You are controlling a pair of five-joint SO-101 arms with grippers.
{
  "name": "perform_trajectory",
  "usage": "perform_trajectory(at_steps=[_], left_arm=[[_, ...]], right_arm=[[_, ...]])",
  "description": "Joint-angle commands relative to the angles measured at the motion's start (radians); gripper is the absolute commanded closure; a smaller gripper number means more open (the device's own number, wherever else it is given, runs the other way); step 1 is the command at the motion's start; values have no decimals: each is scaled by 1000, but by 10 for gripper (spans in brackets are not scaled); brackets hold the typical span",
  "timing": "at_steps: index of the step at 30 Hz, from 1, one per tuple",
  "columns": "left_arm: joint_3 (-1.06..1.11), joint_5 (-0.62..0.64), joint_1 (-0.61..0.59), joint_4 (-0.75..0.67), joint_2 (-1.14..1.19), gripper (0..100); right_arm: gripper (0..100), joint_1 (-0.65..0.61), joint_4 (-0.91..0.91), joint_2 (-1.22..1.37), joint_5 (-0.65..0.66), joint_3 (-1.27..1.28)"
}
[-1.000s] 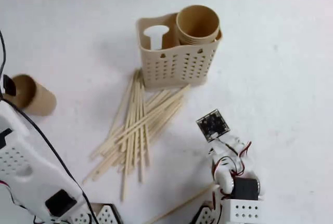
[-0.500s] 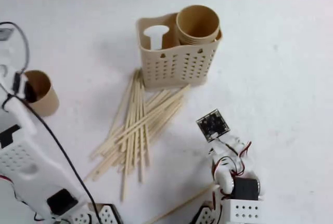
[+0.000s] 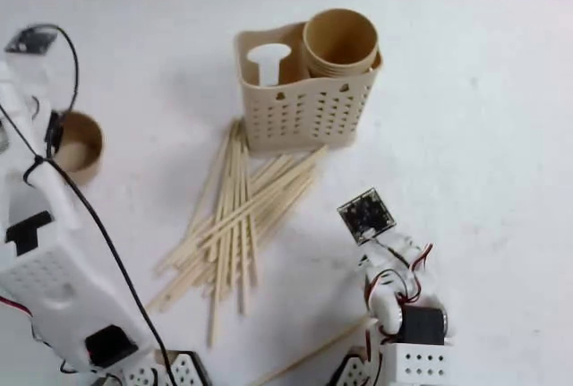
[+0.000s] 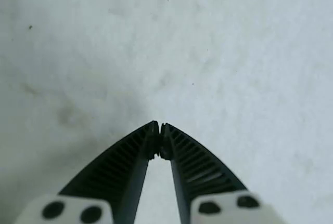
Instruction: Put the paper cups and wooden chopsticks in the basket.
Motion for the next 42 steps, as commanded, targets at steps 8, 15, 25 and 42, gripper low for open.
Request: perform_trajectory(at_steps=[8, 15, 25, 42], left_arm=[[-365, 253, 395, 183, -433, 977], [-364, 381, 891, 0, -518, 974], [-324, 399, 1047, -321, -302, 972], [-647, 399, 1046, -204, -12, 953]], right_arm=[[981, -7, 5, -13, 11, 8], [981, -7, 7, -13, 11, 8], [981, -7, 7, -13, 11, 8], [981, -8, 7, -13, 11, 8]])
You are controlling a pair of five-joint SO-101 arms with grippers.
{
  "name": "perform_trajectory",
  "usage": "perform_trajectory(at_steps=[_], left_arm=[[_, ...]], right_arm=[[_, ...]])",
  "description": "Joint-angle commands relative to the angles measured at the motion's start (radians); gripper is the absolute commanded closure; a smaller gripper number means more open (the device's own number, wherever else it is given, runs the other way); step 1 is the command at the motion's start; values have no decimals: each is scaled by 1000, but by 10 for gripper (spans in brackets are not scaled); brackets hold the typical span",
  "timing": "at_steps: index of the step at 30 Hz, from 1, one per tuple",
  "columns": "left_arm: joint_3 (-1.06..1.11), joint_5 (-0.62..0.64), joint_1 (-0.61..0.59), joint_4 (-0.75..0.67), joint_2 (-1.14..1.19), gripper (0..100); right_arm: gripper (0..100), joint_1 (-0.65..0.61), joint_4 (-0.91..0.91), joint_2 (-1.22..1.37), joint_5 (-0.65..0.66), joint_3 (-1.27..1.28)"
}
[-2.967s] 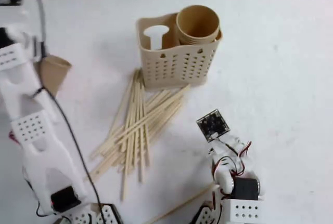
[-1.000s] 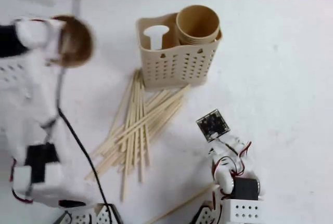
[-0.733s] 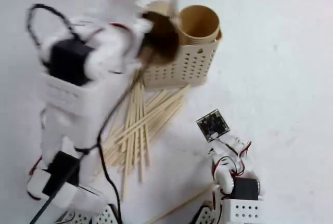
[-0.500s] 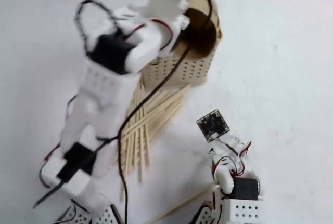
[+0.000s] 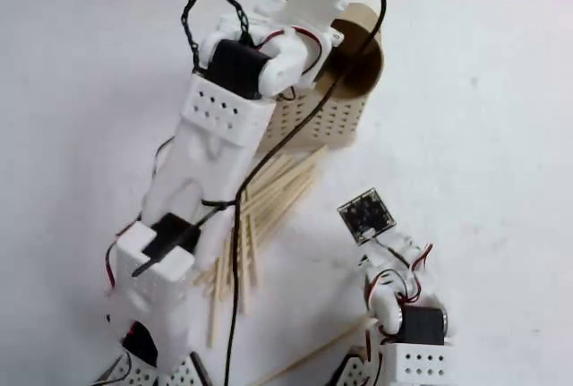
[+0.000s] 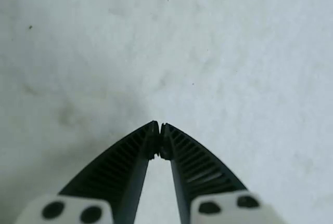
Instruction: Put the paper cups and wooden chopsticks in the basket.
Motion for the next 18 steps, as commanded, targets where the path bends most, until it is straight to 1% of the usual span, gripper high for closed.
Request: perform_trajectory(at_steps=[1, 3, 4, 10, 18], left_arm=[[-84, 9, 10, 12, 2, 928], [-75, 5, 10, 14, 2, 874], [-74, 6, 10, 18, 2, 864], [-86, 9, -25, 8, -4, 876], [-86, 9, -31, -83, -5, 876]], right_arm=[[981, -8, 7, -13, 11, 8], [981, -8, 7, -13, 11, 8], [981, -8, 7, -13, 11, 8], [981, -8, 7, -13, 11, 8], [981, -8, 7, -13, 11, 8]])
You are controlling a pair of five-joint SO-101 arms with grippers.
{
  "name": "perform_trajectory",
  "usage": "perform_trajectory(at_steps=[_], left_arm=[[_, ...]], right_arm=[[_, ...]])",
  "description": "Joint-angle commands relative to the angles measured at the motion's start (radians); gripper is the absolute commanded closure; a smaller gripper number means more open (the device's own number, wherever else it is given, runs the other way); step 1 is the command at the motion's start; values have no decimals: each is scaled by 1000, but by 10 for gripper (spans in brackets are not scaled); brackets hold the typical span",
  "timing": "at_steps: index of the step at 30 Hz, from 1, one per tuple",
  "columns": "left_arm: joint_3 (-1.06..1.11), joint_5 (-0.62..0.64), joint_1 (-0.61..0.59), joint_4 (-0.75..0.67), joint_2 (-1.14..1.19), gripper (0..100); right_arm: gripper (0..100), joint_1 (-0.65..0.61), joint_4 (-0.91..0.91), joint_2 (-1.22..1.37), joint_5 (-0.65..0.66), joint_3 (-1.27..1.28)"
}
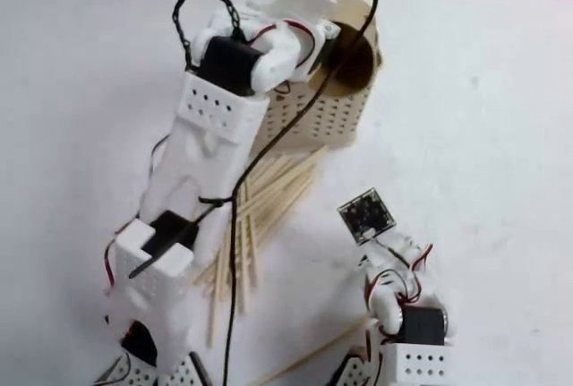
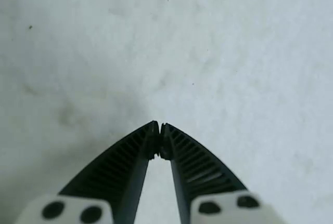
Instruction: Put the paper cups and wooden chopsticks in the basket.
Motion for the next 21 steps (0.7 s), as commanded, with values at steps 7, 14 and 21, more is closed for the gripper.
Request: perform_trajectory(at_steps=[7, 14, 21], left_arm=[[-52, 3, 8, -147, -18, 876], [-49, 3, -7, -147, -8, 876], [-71, -12, -5, -204, -18, 876]], right_arm=[[981, -8, 7, -13, 11, 8], [981, -8, 7, -13, 11, 8], [981, -8, 7, -13, 11, 8]])
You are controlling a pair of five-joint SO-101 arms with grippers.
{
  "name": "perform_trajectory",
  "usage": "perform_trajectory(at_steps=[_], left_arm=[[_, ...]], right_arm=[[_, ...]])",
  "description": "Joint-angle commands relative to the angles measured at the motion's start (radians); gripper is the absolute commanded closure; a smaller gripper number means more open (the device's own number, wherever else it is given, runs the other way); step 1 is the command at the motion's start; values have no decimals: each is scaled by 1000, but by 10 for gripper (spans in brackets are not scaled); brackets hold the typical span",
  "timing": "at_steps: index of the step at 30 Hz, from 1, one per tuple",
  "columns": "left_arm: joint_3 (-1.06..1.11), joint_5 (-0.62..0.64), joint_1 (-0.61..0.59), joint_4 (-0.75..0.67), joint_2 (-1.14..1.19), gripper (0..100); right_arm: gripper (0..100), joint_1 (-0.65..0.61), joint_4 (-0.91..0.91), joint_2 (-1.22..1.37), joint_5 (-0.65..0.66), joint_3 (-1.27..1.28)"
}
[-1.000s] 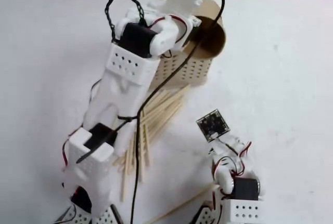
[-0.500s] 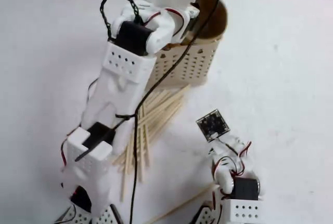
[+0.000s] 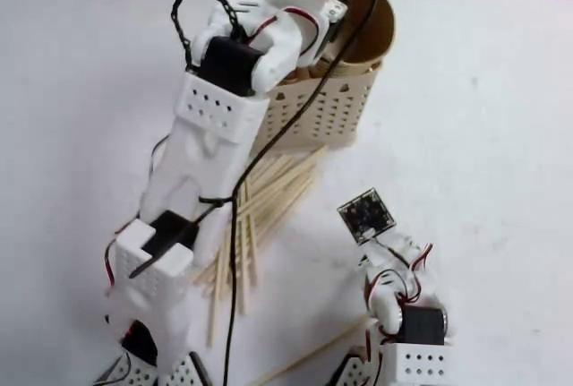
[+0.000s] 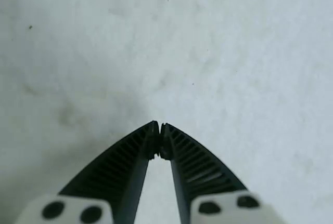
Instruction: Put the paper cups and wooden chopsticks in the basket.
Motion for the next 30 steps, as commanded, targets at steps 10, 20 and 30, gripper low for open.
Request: perform_trajectory(at_steps=[10, 20, 30], left_arm=[[-34, -64, -21, -28, 24, 880], [-29, -66, -25, 81, 116, 880], [34, -69, -36, 229, 211, 880]], right_arm=[[981, -8, 7, -13, 11, 8], [981, -8, 7, -13, 11, 8], [981, -8, 7, -13, 11, 8]])
